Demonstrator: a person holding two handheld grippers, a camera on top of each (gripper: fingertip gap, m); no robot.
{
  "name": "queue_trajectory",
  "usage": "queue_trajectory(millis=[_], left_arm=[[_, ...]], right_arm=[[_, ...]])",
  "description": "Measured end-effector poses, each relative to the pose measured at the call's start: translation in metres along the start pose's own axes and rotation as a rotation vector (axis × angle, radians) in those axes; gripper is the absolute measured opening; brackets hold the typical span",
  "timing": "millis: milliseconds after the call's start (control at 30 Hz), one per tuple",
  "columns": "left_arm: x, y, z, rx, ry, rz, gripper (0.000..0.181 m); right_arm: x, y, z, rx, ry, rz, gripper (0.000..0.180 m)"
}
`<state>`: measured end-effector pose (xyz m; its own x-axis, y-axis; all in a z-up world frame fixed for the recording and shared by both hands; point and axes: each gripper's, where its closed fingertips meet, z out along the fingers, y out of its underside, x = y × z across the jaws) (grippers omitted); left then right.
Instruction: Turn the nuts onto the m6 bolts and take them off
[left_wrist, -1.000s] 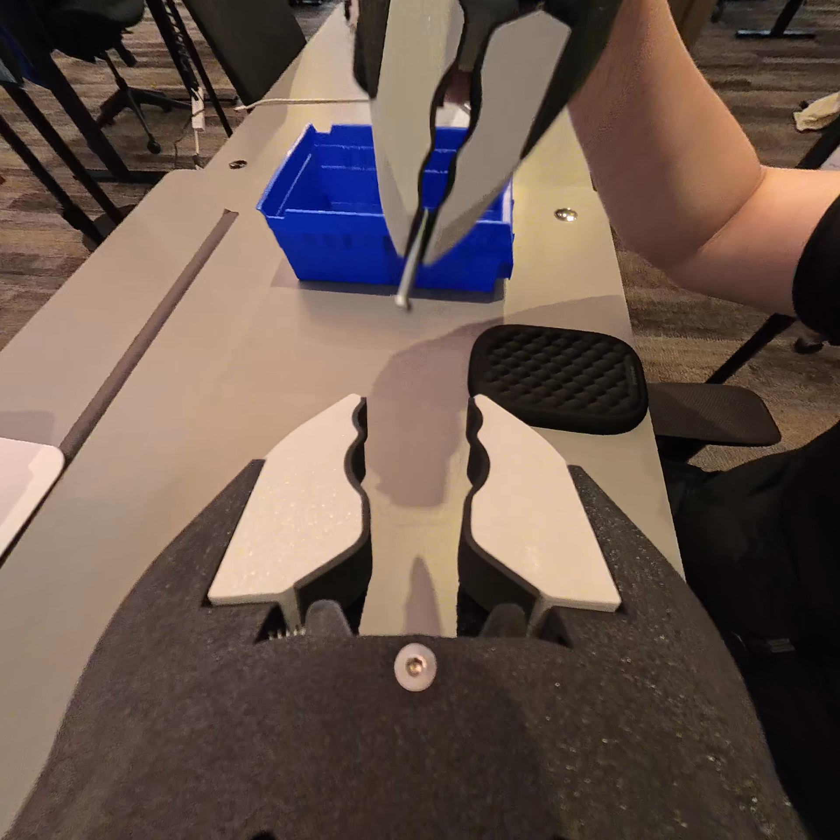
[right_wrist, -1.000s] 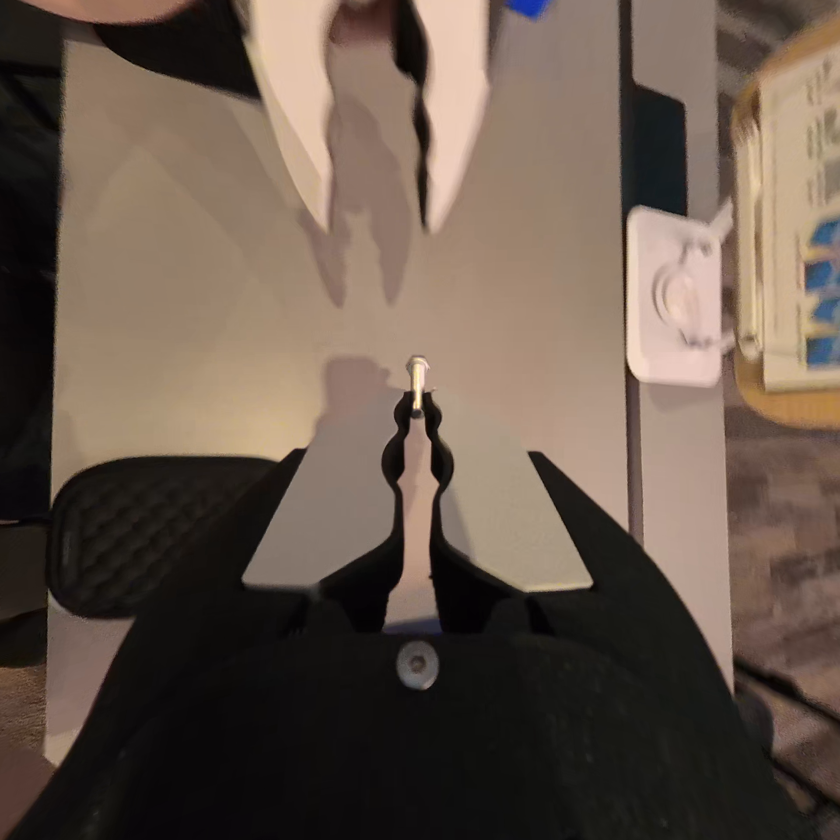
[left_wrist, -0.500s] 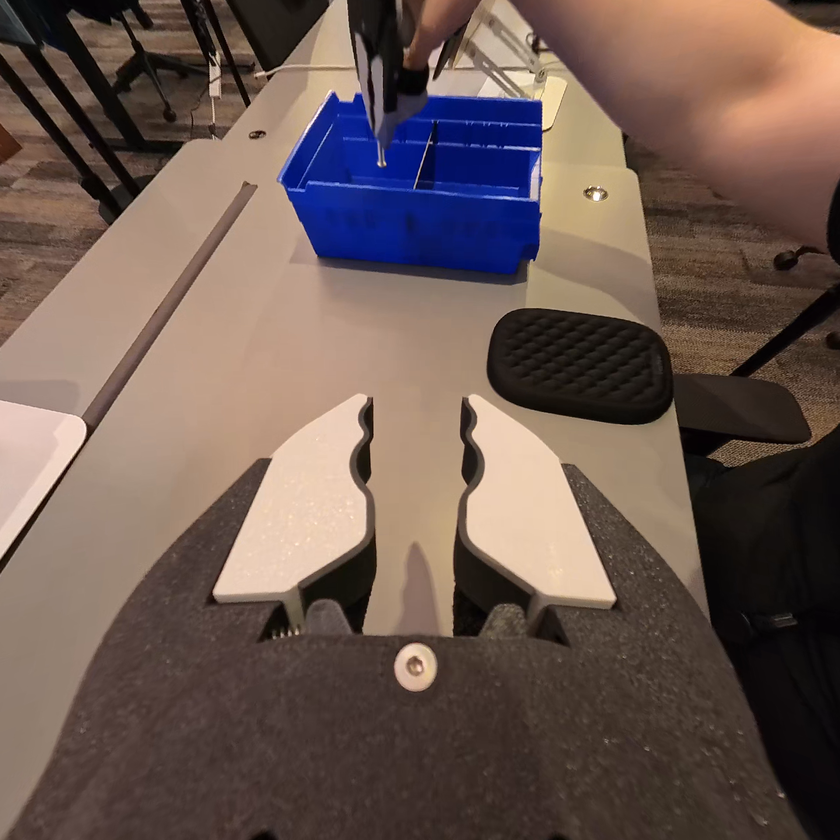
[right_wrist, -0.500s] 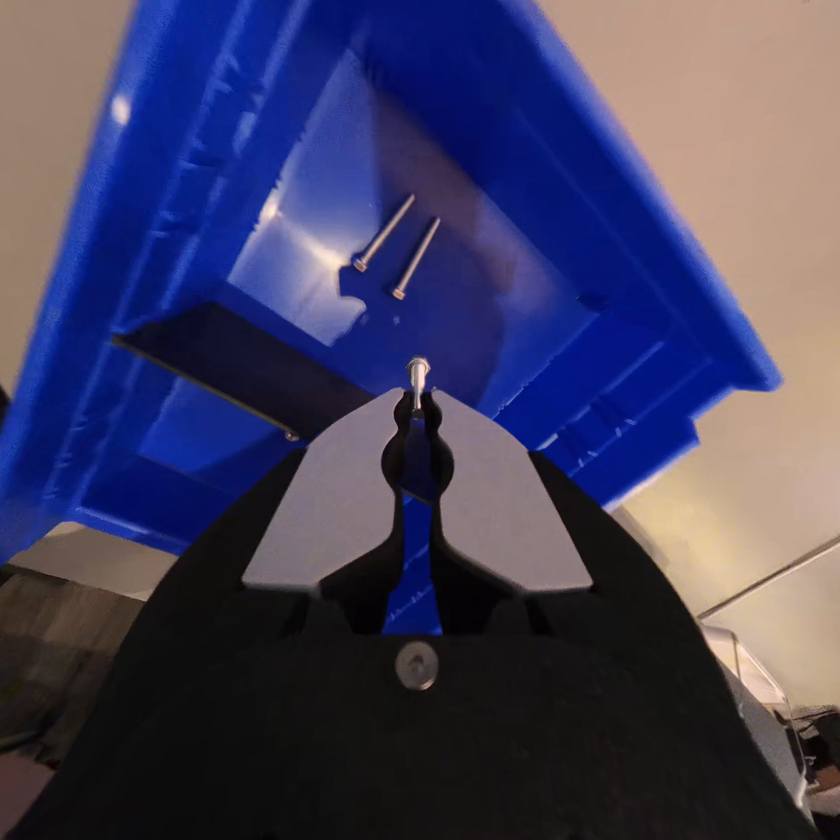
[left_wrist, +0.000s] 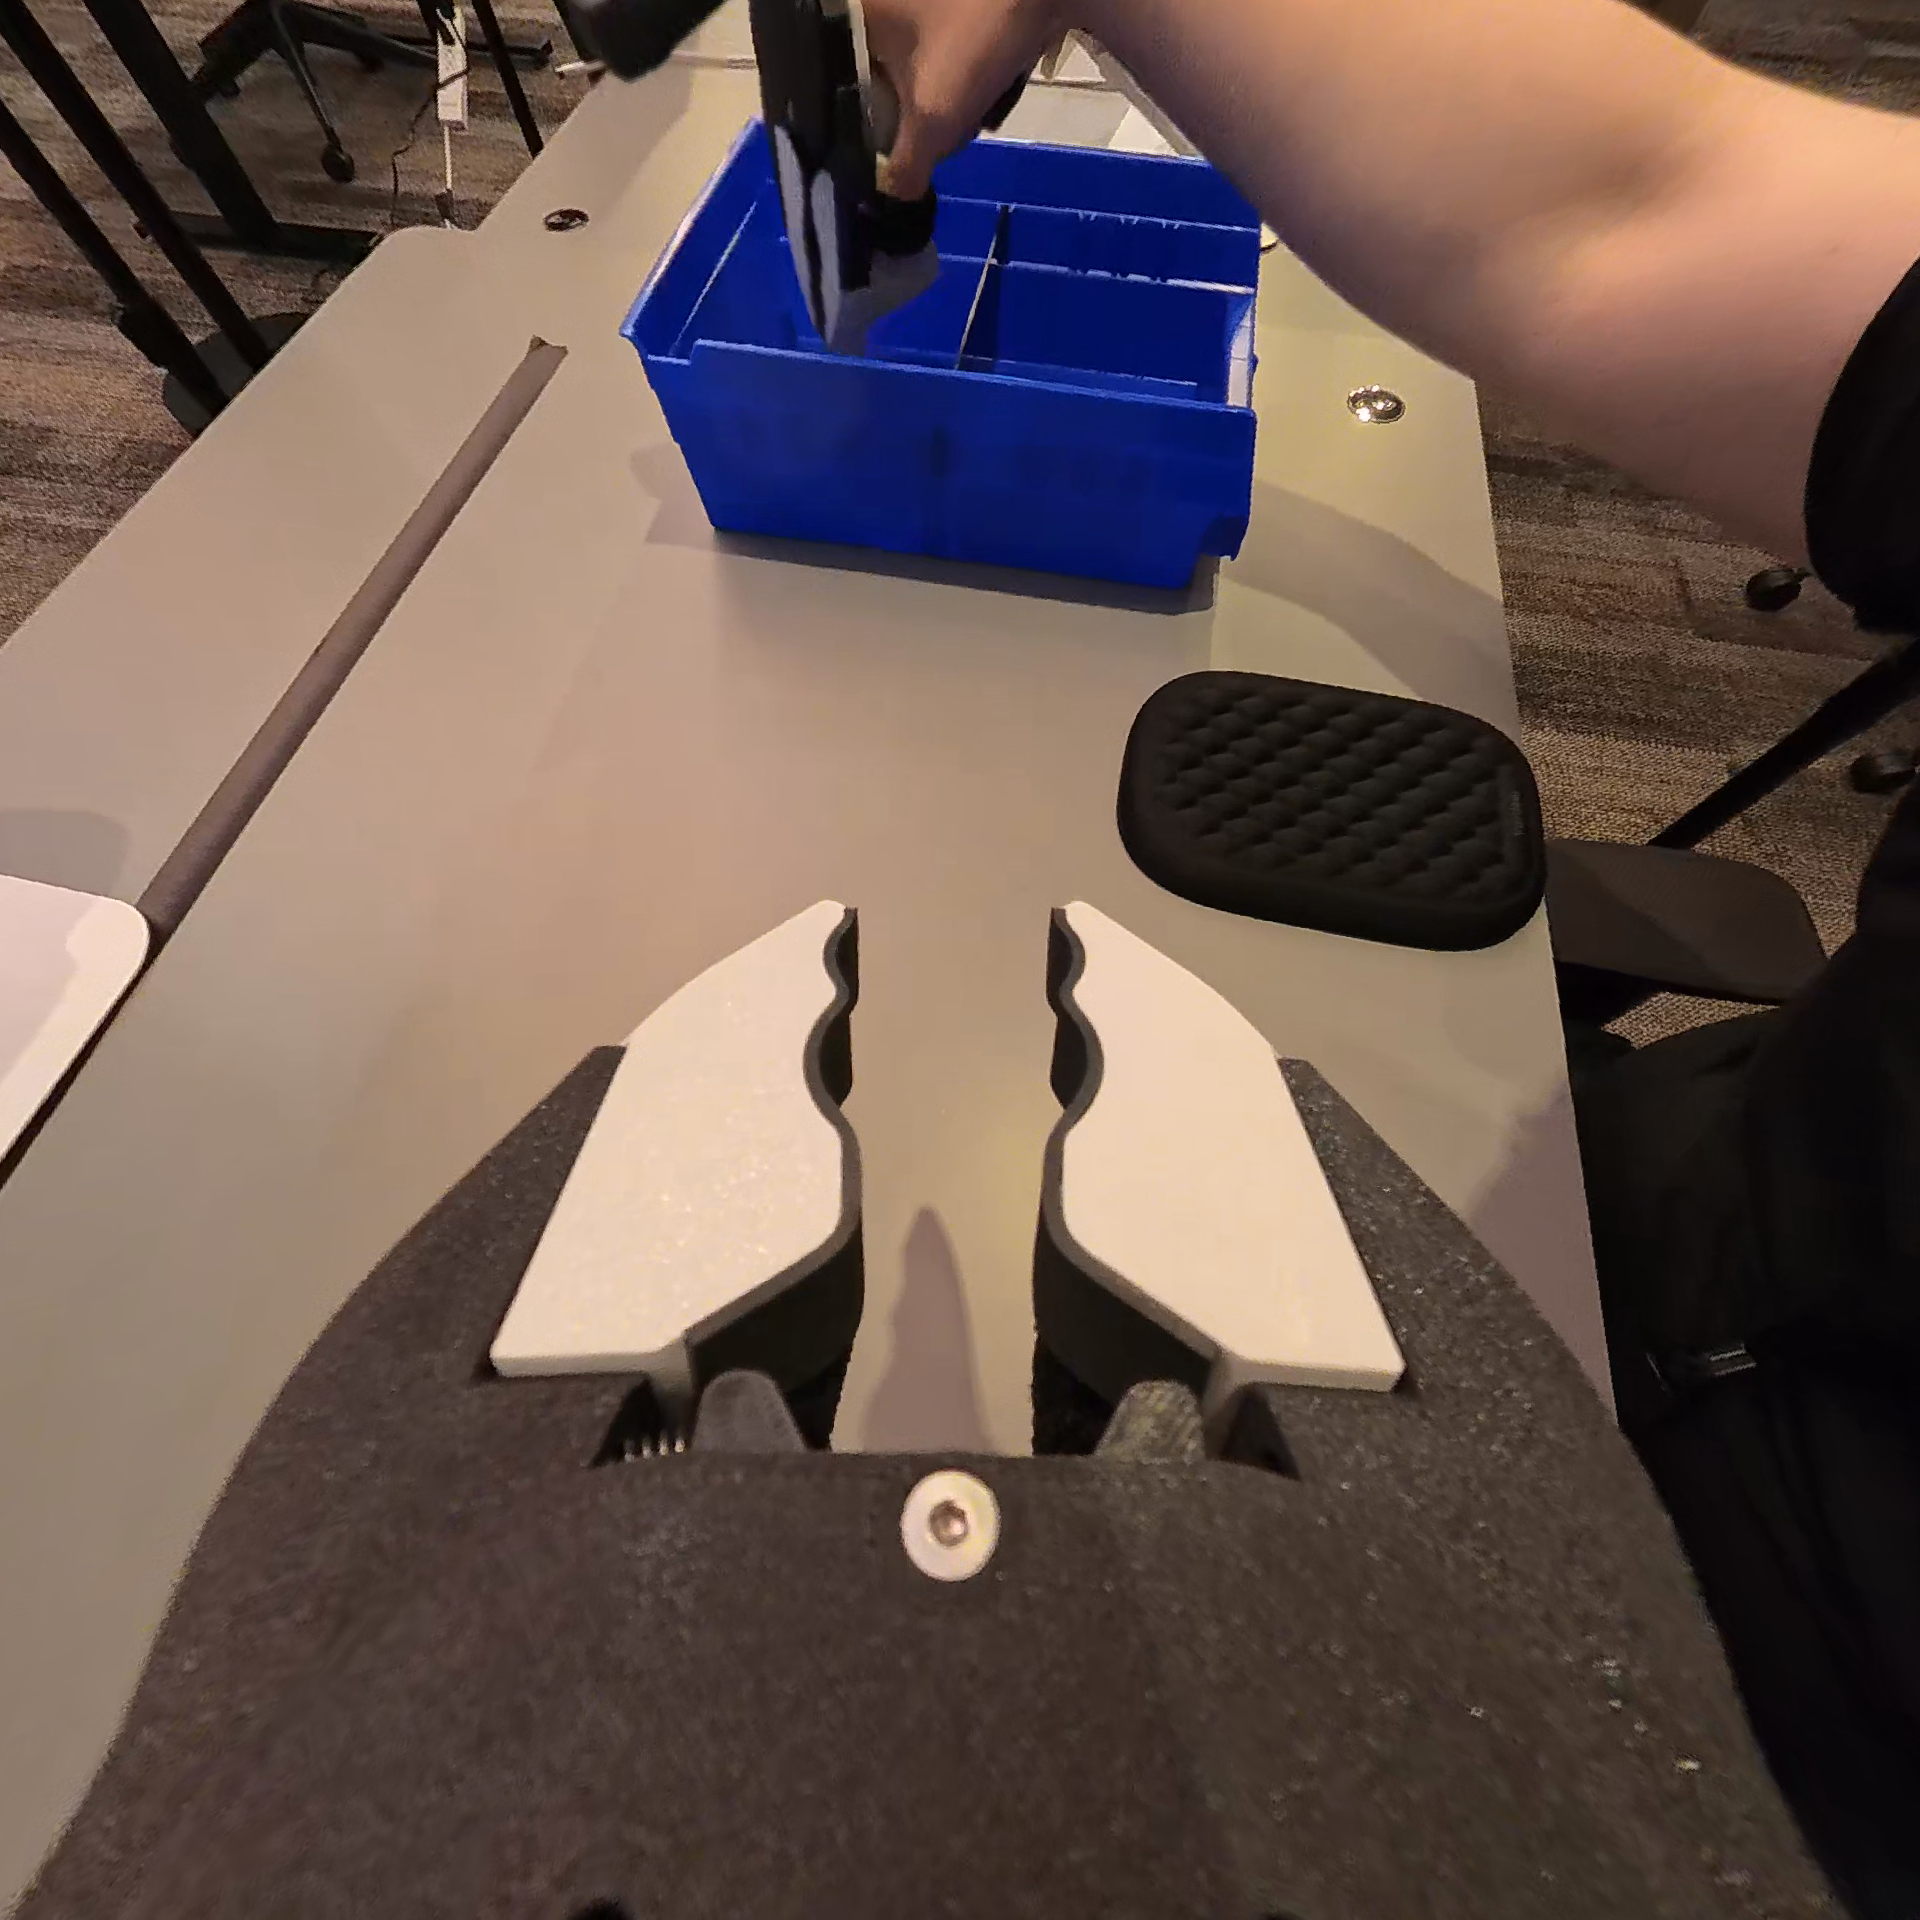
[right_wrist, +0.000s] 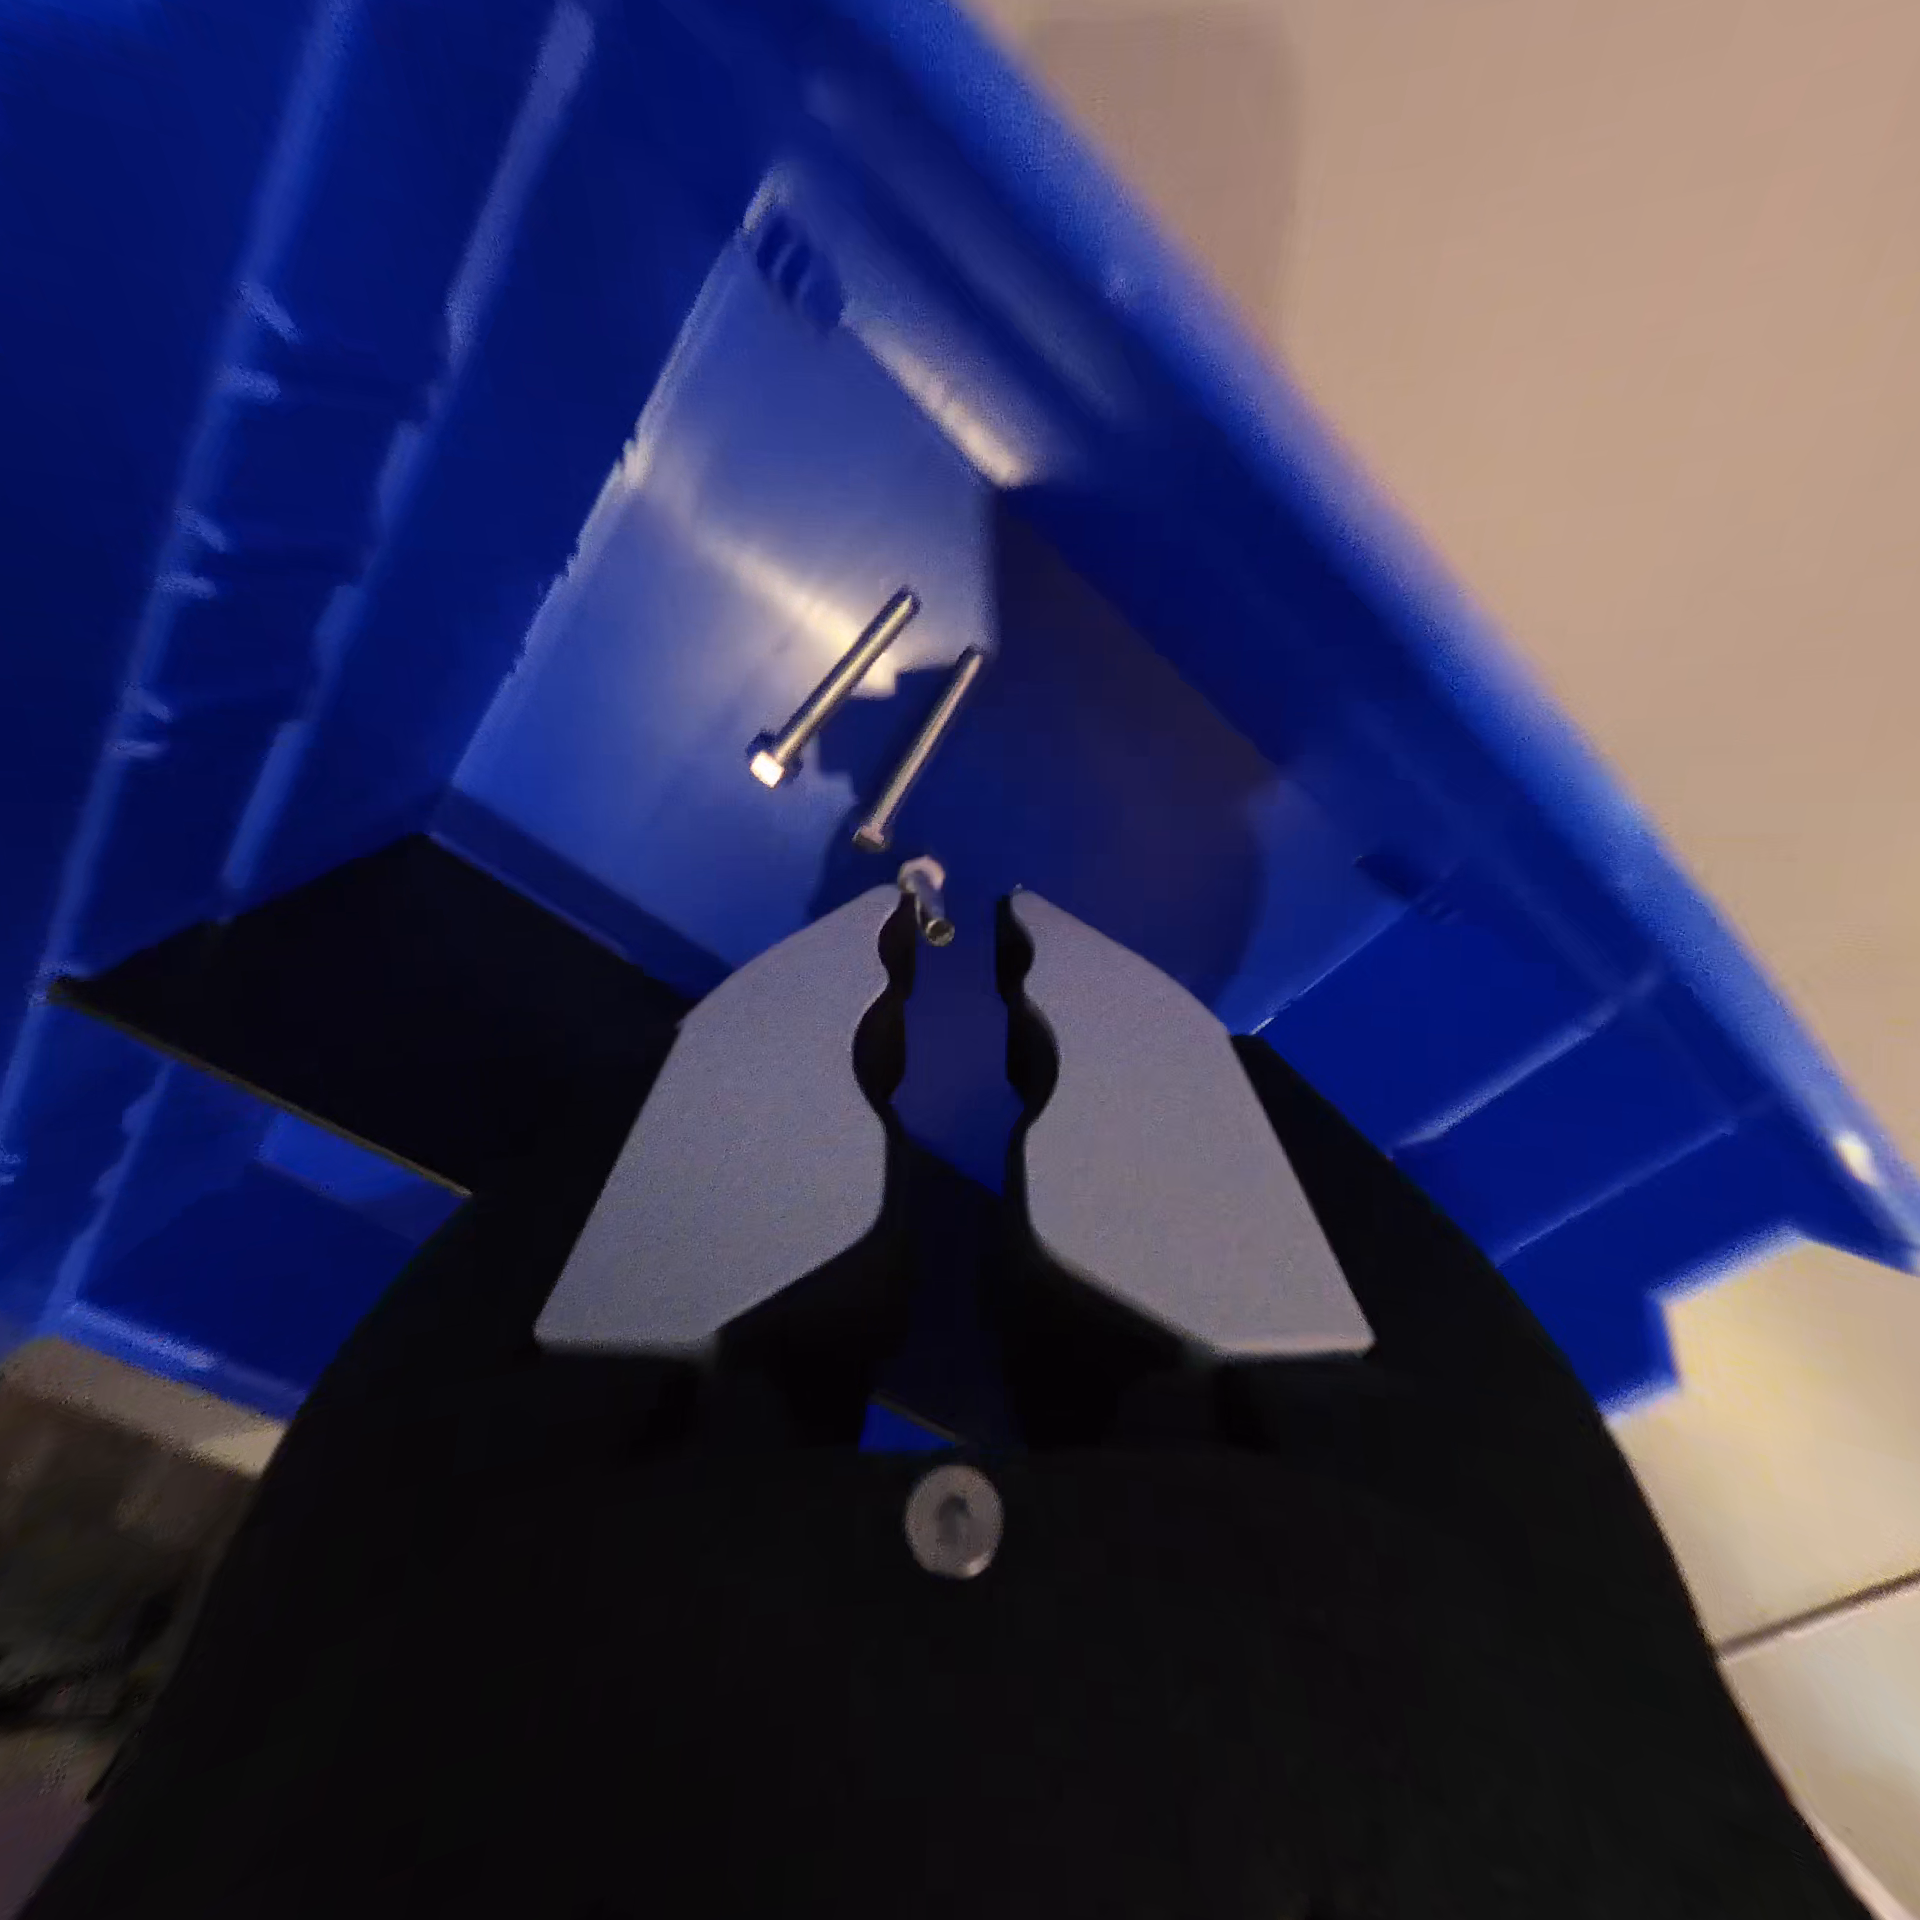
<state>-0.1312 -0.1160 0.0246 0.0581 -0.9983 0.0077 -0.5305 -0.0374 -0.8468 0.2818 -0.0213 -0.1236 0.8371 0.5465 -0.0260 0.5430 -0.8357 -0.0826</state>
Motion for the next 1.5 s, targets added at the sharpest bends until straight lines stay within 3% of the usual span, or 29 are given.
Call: queue_trajectory(millis=[333, 633, 800, 933, 1067, 1267, 1333, 1500], left_arm=[[-0.004, 0.001, -0.001, 0.000, -0.007, -0.006, 0.033], [-0.029, -0.011, -0.019, 0.071, -0.148, -0.014, 0.032], [-0.076, -0.016, -0.044, 0.145, -0.450, -0.024, 0.034], [-0.100, -0.017, -0.067, 0.208, -0.610, -0.051, 0.033], [-0.111, -0.014, -0.086, 0.256, -0.664, -0.101, 0.028], [-0.098, -0.015, -0.145, 0.243, -0.710, -0.119, 0.028], [-0.082, -0.008, -0.174, 0.204, -0.699, -0.127, 0.018], [-0.076, 0.066, -0.256, -0.105, -0.869, -0.141, 0.018]], right_arm=[[-0.023, -0.037, -0.094, 0.352, 0.181, -0.125, 0.014], [-0.187, -0.117, -0.219, 0.956, 0.135, -0.360, 0.015], [-0.264, -0.155, -0.258, 1.176, 0.075, -0.344, 0.017], [-0.304, -0.185, -0.255, 1.235, -0.066, -0.290, 0.021], [-0.330, -0.206, -0.231, 1.268, -0.264, -0.242, 0.021], [-0.304, -0.223, -0.197, 1.167, -0.137, -0.209, 0.022], [-0.298, -0.224, -0.192, 1.151, -0.145, -0.182, 0.022], [-0.295, -0.226, -0.174, 1.066, -0.119, -0.162, 0.024]])
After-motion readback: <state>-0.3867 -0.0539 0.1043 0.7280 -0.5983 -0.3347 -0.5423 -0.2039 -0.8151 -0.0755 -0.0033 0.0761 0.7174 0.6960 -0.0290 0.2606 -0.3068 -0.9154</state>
